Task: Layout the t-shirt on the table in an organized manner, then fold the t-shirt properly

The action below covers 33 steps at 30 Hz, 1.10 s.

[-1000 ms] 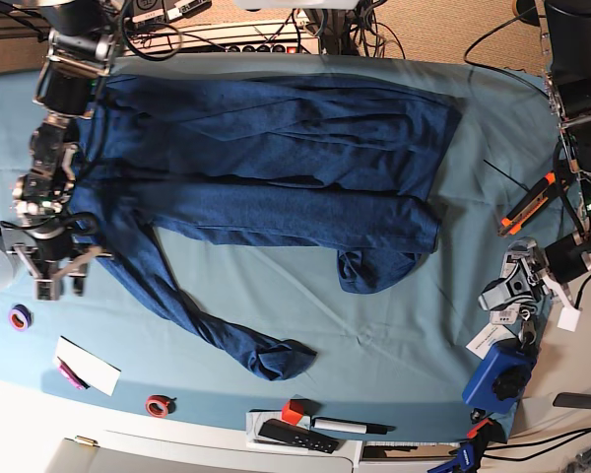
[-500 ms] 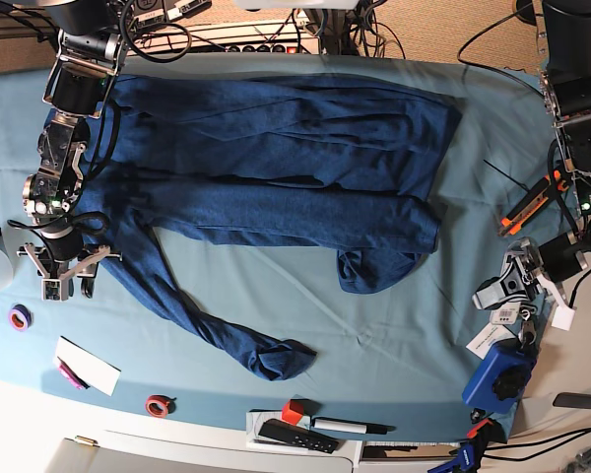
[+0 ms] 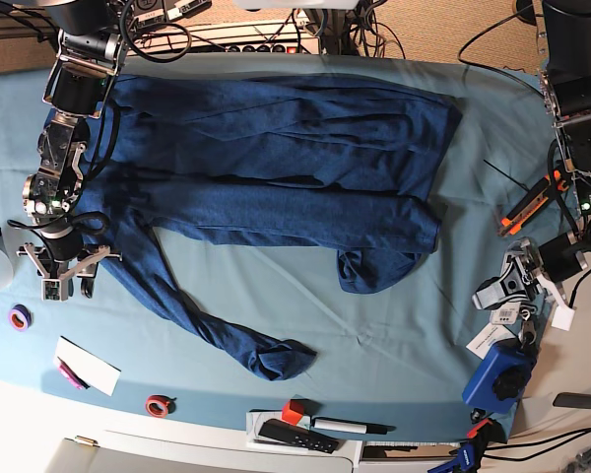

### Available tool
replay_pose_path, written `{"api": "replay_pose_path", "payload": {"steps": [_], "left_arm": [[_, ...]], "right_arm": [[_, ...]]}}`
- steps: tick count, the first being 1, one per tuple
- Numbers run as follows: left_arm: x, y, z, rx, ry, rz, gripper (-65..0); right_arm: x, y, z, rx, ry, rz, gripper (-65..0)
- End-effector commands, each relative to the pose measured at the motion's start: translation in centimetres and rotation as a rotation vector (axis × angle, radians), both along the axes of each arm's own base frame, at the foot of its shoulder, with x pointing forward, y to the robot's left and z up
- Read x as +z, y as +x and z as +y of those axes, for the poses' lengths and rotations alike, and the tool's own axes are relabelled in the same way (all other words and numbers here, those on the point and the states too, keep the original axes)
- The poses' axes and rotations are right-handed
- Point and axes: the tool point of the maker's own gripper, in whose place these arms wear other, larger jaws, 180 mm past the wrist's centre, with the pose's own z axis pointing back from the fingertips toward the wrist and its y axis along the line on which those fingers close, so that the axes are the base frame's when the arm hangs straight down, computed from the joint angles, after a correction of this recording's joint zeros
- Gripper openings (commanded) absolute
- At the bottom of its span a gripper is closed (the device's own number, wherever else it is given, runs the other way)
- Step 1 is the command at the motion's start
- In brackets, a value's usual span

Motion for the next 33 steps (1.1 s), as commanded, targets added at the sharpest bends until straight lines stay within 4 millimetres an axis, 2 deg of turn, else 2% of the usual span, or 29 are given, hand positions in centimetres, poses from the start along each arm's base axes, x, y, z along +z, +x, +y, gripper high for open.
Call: {"api": "replay_pose_path", "payload": {"steps": [1, 33], "left_arm": [[2.35, 1.09, 0.91, 0.020, -0.004, -0.066, -38.2], [2.21, 1.54, 1.37, 0.052, 0.015, -0.074, -38.2]], "right_arm": [[2.75, 0.96, -0.78, -0.003, -0.027, -0.077, -43.9], [2.36, 0.82, -0.86, -0.009, -0.024, -0.055, -43.9]]}}
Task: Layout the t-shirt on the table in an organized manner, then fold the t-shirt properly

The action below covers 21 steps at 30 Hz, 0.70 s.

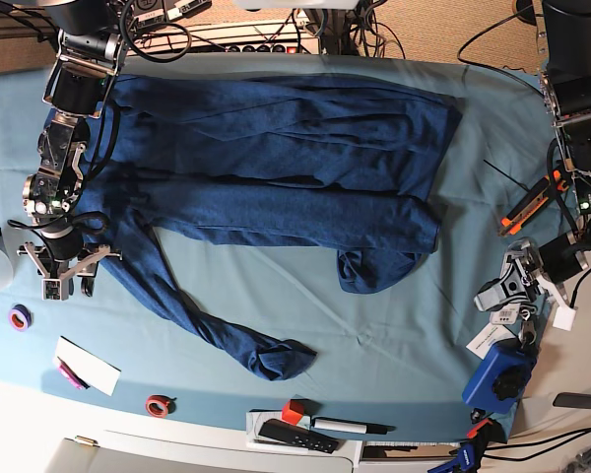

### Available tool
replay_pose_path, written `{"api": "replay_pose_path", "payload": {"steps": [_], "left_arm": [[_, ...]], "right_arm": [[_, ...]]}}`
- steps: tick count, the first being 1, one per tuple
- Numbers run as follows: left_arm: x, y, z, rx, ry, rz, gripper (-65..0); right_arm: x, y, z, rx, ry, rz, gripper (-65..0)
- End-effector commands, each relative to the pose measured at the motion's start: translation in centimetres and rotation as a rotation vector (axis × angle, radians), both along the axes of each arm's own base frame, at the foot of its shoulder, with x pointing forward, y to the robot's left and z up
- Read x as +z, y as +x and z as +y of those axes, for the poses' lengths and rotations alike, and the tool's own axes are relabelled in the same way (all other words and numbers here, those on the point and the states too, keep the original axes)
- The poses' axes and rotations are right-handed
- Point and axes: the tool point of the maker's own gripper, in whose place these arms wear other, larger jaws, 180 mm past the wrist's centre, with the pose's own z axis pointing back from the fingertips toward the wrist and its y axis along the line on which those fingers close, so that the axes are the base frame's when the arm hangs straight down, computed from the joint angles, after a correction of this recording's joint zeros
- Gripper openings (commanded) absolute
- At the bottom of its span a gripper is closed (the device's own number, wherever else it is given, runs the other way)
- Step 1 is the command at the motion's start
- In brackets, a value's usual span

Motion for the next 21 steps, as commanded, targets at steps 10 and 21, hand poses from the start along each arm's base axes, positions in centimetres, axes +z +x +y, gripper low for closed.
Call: {"api": "replay_pose_path", "payload": {"steps": [10, 21], "left_arm": [[1.82, 1.22, 1.18, 0.028, 0.036, -0.057, -38.2], [1.81, 1.21, 1.18, 0.027, 0.036, -0.056, -38.2]], "right_arm": [[2.26, 0.78, -0.91, -0.010, -0.025, -0.048, -43.9], [2.27, 0.78, -0.91, -0.010, -0.025, -0.048, -43.9]]}}
